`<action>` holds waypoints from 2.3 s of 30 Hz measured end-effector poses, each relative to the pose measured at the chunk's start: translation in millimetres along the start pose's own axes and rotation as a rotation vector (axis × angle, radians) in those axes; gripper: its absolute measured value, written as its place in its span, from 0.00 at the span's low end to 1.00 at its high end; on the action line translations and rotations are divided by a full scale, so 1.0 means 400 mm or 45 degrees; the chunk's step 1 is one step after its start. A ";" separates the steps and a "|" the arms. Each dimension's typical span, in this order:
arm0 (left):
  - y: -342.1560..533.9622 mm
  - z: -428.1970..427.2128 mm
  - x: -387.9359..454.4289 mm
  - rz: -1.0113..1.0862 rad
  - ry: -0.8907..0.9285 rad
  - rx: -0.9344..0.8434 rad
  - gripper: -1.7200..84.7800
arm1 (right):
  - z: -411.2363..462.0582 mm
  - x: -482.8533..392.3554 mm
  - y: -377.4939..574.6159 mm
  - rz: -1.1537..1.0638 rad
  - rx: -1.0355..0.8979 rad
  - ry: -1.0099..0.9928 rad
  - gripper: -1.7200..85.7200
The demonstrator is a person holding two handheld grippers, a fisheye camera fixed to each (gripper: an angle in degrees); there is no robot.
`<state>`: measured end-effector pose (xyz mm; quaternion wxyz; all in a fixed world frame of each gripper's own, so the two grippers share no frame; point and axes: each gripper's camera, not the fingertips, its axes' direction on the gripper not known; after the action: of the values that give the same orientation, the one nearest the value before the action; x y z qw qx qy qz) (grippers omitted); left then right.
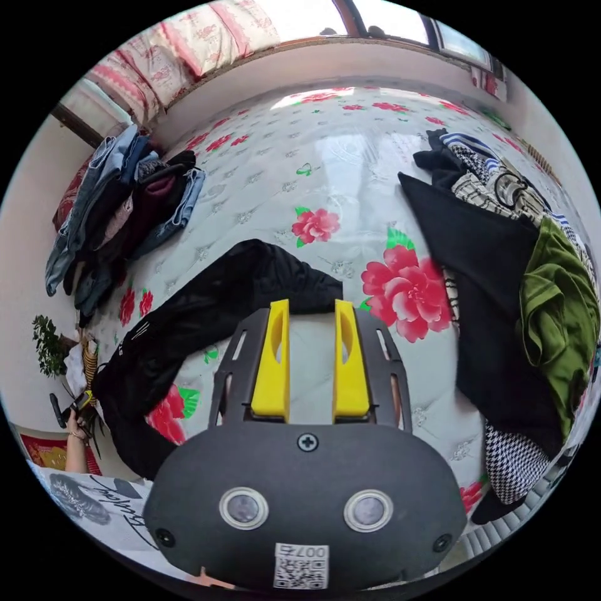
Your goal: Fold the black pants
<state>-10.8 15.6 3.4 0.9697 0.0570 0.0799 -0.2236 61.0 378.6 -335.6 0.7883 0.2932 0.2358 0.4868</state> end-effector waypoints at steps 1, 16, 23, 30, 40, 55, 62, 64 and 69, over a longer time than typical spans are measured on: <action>-0.020 0.001 0.019 0.027 -0.018 0.004 0.14 | 0.014 -0.032 -0.010 -0.094 -0.005 -0.007 0.12; -0.133 0.247 0.120 0.187 -0.150 -0.232 0.06 | -0.095 -0.149 0.037 -0.267 0.147 0.193 0.05; -0.118 0.186 0.226 0.389 -0.242 -0.056 0.01 | -0.663 -0.217 0.324 -0.305 0.831 0.213 0.05; -0.173 0.141 0.210 0.269 0.103 0.010 0.01 | -0.663 -0.121 0.174 -0.159 0.669 0.319 0.05; -0.232 0.207 0.263 0.081 -0.136 -0.013 0.01 | -0.099 0.135 -0.182 0.185 0.074 0.157 0.05; -0.089 0.235 0.188 0.109 -0.267 0.018 0.01 | 0.158 0.061 -0.290 -0.002 -0.127 0.290 0.02; -0.051 0.127 0.148 -0.028 -0.144 0.099 0.01 | 0.057 0.080 -0.304 0.117 0.030 0.257 0.02; -0.002 0.083 0.144 0.002 -0.071 0.128 0.01 | 0.017 0.058 -0.258 0.093 0.082 0.183 0.02; 0.017 0.085 0.126 0.075 0.080 0.083 0.06 | -0.020 -0.021 -0.073 -0.007 0.018 -0.060 0.02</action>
<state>41.5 -4.7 28.1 0.9705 0.0979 0.1013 -0.1957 70.6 362.3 -360.6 0.7929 0.3095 0.2212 0.4760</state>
